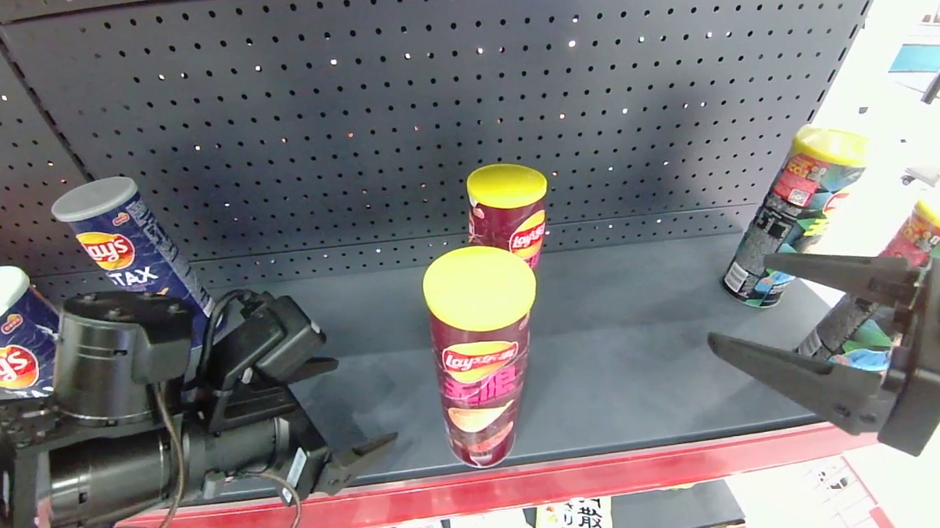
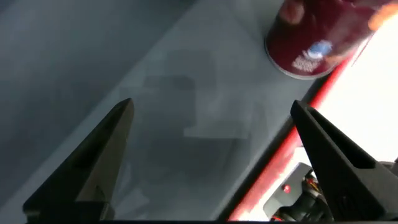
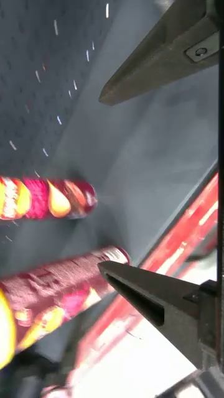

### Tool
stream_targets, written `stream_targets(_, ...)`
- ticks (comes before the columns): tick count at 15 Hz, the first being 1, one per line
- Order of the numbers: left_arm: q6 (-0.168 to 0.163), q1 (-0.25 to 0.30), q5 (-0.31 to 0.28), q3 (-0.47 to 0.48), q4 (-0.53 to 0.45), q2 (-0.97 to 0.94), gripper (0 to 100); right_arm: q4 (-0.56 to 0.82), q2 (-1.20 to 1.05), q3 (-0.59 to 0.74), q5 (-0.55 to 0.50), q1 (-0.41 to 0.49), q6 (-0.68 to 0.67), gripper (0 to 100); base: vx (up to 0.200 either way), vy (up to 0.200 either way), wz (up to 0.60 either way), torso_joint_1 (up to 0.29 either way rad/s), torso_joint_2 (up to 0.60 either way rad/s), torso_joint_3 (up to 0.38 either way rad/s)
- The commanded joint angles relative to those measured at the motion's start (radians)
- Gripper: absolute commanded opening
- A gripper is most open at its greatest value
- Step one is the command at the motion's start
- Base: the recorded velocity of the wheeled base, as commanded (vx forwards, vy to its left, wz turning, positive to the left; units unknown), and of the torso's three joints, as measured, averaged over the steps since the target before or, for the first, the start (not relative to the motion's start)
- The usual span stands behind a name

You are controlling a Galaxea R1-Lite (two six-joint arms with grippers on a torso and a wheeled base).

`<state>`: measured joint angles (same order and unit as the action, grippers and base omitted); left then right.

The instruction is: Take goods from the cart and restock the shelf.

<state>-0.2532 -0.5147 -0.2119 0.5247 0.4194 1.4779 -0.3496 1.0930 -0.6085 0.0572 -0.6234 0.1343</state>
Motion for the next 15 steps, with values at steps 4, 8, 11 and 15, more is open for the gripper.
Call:
stream_targets(4,-0.015,-0.033,-0.018,0.075,0.002,0.137,100,0.0,-0.058,-0.005,-0.008,0.119,-0.045,100,0.0,0.0,0.0,0.0,0.0,0.0)
stream_targets(8,-0.028,-0.033,-0.018,0.104,0.002,0.165,100,0.0,-0.064,0.0,-0.007,0.142,-0.056,100,0.0,0.0,0.0,0.0,0.0,0.0)
stream_targets(11,-0.029,-0.038,-0.021,0.118,0.004,0.182,100,0.0,-0.064,0.004,-0.01,0.142,-0.056,100,0.0,0.0,0.0,0.0,0.0,0.0)
stream_targets(15,-0.029,-0.051,-0.021,0.133,0.004,0.197,100,0.0,-0.062,0.006,-0.01,0.142,-0.056,100,0.0,0.0,0.0,0.0,0.0,0.0)
